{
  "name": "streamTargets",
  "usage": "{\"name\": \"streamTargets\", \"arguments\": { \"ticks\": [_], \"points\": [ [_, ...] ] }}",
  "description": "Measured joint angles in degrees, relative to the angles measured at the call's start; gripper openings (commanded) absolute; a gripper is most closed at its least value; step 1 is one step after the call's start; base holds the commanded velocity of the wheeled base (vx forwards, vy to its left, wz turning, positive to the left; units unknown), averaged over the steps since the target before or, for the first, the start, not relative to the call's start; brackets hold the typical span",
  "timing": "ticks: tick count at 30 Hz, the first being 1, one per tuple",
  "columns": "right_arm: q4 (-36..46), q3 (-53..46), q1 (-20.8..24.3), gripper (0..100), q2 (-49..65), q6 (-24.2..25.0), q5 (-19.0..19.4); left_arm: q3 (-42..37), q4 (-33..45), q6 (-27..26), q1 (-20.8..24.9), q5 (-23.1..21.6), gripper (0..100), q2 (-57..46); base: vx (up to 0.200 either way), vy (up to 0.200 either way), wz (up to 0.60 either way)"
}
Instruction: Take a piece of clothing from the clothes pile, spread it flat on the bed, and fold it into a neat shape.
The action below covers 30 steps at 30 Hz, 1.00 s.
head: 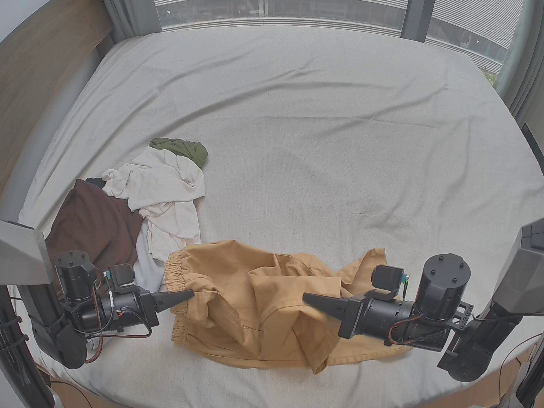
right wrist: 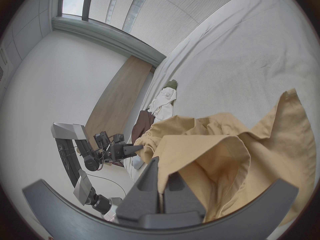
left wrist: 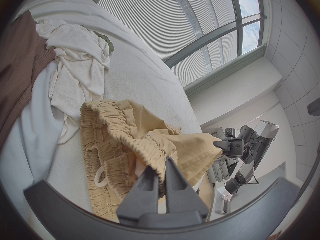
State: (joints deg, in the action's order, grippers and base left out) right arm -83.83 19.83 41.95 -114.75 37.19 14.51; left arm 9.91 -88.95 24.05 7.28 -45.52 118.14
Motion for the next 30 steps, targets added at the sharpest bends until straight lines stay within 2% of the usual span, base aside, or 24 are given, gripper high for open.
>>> {"name": "streamTargets", "arguments": {
  "ticks": [15, 30],
  "points": [
    [-1.7, -3.1, 0.1, 0, 5.7, 3.6, 0.0, 0.7, 0.0, 0.0, -0.1, 0.0, 0, -0.4, 0.000, 0.000, 0.00],
    [-1.8, -6.1, -7.4, 0, 11.4, 3.6, -0.2, 1.4, 0.0, 0.7, -0.3, 0.0, 0, -5.3, 0.000, 0.000, 0.00]
  ]
}}
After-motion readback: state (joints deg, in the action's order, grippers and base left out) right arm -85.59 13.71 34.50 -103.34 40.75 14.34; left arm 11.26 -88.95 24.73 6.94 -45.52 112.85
